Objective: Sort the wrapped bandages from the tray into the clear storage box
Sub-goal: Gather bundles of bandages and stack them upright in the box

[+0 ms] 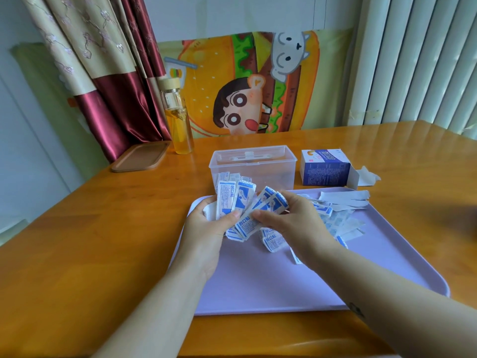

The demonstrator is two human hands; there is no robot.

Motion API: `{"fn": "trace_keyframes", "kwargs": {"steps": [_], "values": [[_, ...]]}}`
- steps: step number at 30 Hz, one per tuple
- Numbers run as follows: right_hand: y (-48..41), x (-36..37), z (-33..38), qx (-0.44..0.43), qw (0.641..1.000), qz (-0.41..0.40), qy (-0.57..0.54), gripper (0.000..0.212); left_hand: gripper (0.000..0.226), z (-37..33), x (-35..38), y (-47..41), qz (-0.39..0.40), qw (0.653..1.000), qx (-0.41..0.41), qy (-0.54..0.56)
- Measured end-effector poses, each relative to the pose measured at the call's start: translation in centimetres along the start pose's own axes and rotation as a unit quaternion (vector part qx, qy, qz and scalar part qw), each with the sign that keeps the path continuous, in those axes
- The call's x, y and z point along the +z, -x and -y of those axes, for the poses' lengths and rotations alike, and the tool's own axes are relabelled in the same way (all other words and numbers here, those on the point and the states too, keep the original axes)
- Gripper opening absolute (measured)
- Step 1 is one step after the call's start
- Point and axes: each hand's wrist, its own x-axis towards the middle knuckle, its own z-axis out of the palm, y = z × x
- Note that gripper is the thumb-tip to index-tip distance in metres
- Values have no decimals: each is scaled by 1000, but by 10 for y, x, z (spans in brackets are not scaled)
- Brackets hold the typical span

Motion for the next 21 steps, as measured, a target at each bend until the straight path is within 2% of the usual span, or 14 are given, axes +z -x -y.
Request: {"fn": "trace_keyframes", "kwargs": {"steps": [2,4,7,9,11,13,17,21], "values": [[1,0,5,-49,996,-6,78,24,29,-1,0,1,9,1000,-14,16],[0,1,7,-64,992,0,106,37,29,-2,2,2,32,999,-27,27],[-5,4,3,-17,997,5,74,58,29,-3,6,6,58,997,-32,38],[-7,6,-1,21,1000,16,-6,50,28,-3,7,7,61,996,-34,47],[-9,7,-6,52,994,37,-85,26,26,-3,8,7,67,995,-44,61],[-8,9,-9,82,985,55,-143,11,23,-2,10,8,71,993,-51,73],[-6,13,-9,131,972,59,-187,12,29,-4,13,10,71,994,-42,71],[-4,15,-9,146,970,60,-187,8,35,-7,18,14,50,998,18,26]]}}
